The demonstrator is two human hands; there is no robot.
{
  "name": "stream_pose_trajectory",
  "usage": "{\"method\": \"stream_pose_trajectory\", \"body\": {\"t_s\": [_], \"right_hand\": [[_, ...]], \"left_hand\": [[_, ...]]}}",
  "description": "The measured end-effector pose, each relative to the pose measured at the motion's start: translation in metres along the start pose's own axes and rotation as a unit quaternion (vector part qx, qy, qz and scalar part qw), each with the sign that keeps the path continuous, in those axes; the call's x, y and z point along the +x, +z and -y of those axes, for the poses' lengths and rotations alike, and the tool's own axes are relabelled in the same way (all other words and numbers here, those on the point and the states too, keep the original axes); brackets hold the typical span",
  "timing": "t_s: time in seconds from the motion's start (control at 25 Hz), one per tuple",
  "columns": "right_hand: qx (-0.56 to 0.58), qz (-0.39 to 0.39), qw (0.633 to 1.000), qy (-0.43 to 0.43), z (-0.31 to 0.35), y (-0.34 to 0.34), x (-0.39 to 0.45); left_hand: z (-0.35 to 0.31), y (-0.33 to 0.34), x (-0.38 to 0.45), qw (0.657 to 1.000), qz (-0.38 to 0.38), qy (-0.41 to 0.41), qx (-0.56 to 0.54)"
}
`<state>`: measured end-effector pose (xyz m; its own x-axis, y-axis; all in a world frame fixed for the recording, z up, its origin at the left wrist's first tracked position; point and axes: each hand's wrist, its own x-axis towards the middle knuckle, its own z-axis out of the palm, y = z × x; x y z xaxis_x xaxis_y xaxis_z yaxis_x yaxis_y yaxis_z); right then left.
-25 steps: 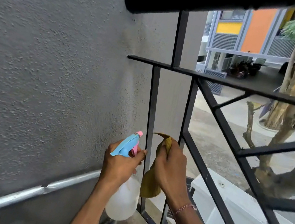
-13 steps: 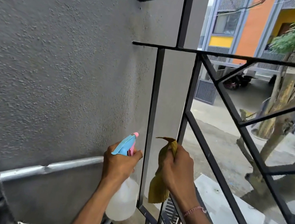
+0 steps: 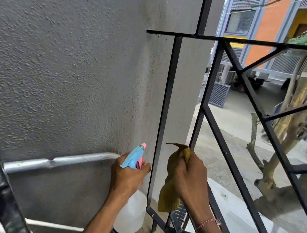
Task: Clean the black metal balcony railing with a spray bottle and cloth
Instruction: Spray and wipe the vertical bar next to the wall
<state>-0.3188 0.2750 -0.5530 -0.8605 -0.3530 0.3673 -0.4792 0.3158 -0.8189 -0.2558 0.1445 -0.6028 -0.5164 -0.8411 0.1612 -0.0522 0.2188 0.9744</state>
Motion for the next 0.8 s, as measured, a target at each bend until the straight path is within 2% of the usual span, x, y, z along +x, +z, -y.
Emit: {"method": "stream_pose_trajectory", "body": {"t_s": [0.28, 0.64, 0.8], "right_hand": [[0.002, -0.003, 1.0, 0.003, -0.014, 0.002, -0.001], [-0.018, 0.014, 0.999, 0.03, -0.03, 0.014, -0.013], [-0.022, 0.018, 0.999, 0.044, -0.038, 0.019, -0.018]], "left_hand": [[0.026, 0.0, -0.006, 1.0, 0.003, 0.006, -0.011], [0.067, -0.002, -0.016, 1.0, -0.002, -0.001, 0.028], [0.083, -0.002, -0.021, 0.998, -0.035, -0.012, 0.041]]}}
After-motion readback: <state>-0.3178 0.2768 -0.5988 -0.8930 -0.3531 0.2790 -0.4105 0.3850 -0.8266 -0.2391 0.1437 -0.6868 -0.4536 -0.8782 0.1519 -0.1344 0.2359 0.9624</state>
